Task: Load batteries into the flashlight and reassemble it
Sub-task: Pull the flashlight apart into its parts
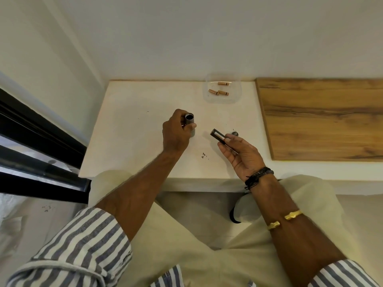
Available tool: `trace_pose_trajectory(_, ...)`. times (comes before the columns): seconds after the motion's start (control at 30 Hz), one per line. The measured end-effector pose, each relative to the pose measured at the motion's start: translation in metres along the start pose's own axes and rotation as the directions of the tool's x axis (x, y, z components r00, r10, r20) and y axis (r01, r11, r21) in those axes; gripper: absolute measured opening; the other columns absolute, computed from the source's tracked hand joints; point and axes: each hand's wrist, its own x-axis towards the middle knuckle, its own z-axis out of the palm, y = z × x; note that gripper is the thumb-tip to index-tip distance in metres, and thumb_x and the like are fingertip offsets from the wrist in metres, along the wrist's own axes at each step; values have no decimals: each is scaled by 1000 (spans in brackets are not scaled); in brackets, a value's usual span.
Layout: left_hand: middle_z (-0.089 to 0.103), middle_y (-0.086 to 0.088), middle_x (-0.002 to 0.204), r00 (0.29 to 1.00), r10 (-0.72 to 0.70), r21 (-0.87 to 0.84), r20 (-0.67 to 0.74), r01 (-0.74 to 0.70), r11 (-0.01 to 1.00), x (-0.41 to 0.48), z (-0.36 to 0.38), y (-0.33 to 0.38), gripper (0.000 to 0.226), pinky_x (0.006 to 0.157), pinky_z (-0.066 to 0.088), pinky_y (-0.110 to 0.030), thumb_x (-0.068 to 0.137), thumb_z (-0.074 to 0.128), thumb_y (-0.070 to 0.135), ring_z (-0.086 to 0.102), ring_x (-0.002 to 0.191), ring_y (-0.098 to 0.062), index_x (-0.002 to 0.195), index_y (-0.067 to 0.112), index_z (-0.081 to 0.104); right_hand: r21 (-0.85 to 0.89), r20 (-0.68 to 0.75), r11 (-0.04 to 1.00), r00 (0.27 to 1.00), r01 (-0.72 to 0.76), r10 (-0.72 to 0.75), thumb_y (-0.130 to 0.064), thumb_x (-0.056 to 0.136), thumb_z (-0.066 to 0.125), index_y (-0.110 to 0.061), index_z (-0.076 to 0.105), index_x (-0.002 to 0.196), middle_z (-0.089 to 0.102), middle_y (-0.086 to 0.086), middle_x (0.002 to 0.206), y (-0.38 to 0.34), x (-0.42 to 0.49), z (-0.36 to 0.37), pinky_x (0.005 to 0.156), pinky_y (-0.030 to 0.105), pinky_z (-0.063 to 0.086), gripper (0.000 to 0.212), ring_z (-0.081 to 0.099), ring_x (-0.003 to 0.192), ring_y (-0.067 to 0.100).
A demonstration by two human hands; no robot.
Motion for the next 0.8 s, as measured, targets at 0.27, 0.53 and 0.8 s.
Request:
trace_pose_trajectory(0.27, 68, 5, 92, 1000, 17, 29, 13, -18, 999, -4, -2, -1, 27, 78, 57, -28, 82, 73, 11, 65, 83, -13, 106, 11, 62, -9, 0, 1000, 1000, -7, 7, 6, 86, 71, 1, 72, 102, 74, 23, 112, 2, -4, 4, 78, 32, 64, 17, 75, 99, 34)
trace_pose_trajectory(0.53, 65, -3, 123, 985, 16, -59, -170, -27, 998, -22, -18, 7, 48, 86, 52, -19, 82, 77, 8, 62, 108, -11, 127, 11, 58, -8, 17, 1000, 1000, -5, 5, 2, 78, 76, -1, 72, 97, 75, 24, 110, 1, -11, 8, 74, 31, 64, 20, 77, 93, 32)
trace_pose_trajectory(0.8, 74, -1, 104, 953, -249, -320, 175, 294, 901, -69, -15, 10, 24, 82, 60, -30, 94, 66, 22, 71, 95, -17, 117, 15, 68, -168, 36, 986, 999, -8, 14, -3, 84, 77, -7, 75, 95, 74, 9, 85, 12, -27, 20, 69, 27, 63, 11, 71, 72, 15)
